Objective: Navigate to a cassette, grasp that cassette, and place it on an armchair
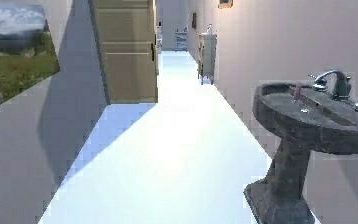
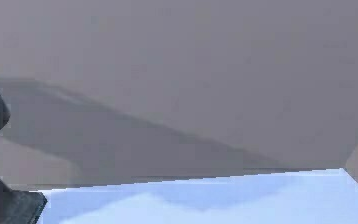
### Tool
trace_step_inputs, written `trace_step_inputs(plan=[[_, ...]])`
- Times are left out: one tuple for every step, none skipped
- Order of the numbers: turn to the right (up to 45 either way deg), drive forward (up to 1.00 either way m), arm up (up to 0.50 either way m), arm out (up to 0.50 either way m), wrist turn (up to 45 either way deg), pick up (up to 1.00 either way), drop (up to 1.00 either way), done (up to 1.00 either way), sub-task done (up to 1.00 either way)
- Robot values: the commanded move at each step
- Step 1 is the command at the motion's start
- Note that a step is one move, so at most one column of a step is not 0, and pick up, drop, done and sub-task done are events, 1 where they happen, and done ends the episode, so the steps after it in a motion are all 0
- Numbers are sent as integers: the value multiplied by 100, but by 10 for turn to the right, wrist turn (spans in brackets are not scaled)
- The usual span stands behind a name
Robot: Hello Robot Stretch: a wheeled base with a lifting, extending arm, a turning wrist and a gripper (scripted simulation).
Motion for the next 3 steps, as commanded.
trace_step_inputs(plan=[[-90,0,0,0,0,0,0,0,0],[0,100,0,0,0,0,0,0,0],[-30,0,0,0,0,0,0,0,0]])
